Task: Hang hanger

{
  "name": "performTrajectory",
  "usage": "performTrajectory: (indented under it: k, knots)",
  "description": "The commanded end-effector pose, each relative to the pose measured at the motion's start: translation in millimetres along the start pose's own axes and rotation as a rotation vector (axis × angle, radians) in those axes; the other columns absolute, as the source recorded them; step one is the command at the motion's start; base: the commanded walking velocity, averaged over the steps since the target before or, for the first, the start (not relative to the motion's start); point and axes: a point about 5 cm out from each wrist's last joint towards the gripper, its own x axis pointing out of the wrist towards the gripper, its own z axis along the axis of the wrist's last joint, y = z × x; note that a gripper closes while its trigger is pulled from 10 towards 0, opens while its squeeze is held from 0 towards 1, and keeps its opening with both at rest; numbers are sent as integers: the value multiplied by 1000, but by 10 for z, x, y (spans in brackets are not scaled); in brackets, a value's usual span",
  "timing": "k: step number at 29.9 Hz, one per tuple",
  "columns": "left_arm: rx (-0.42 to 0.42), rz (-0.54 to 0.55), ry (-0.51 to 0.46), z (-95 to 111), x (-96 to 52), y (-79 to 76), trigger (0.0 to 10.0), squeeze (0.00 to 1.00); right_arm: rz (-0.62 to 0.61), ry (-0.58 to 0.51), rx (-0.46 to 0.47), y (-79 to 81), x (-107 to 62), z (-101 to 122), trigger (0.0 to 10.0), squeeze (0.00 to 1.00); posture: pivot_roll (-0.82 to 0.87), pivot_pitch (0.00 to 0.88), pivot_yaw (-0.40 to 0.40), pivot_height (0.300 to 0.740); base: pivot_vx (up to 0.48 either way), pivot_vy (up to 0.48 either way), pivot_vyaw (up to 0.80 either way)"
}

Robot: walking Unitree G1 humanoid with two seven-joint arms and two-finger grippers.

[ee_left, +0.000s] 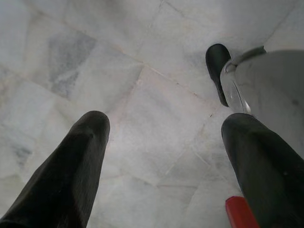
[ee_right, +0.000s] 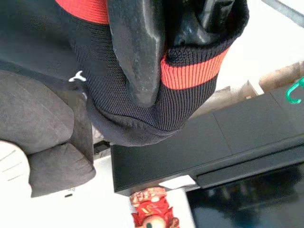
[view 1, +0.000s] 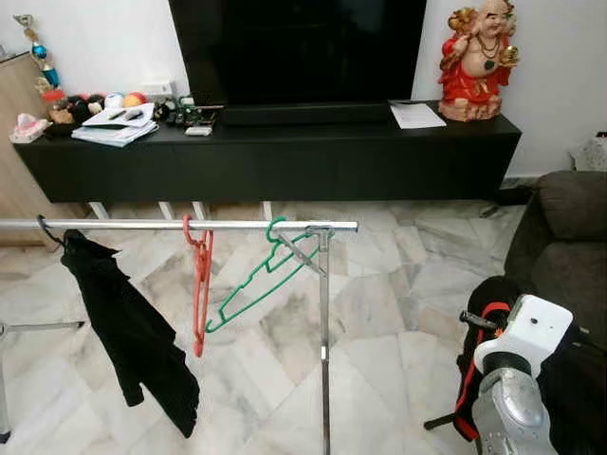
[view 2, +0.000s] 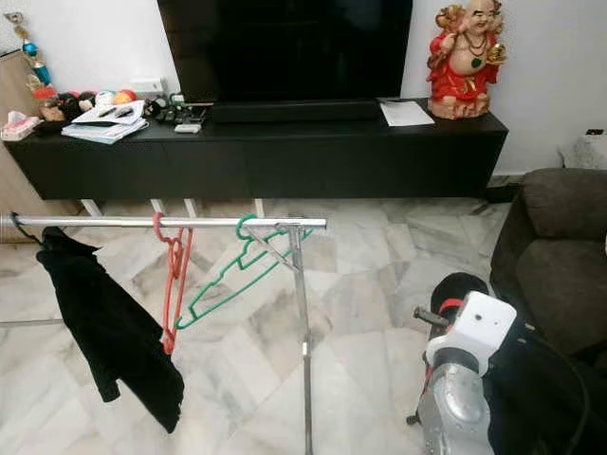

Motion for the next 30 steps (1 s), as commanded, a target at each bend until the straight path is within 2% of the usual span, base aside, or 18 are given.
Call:
performTrajectory:
  k: [1, 23, 30]
  knots:
    - [-17, 21, 21, -42, -10, 74, 10000, 0, 35, 0, 0, 92, -19, -17, 10000, 0, -85, 18, 73, 740, 0, 458, 0]
    - [-7, 15, 21, -41, -9, 65, 10000, 0, 75, -23, -96, 156, -20, -49, 10000, 0, -83, 6, 69, 740, 0, 427, 0]
    - [-8, 15, 23, -41, -9, 65, 10000, 0, 61, -31, -101, 140, -15, -43, 10000, 0, -82, 8, 68, 740, 0, 393, 0]
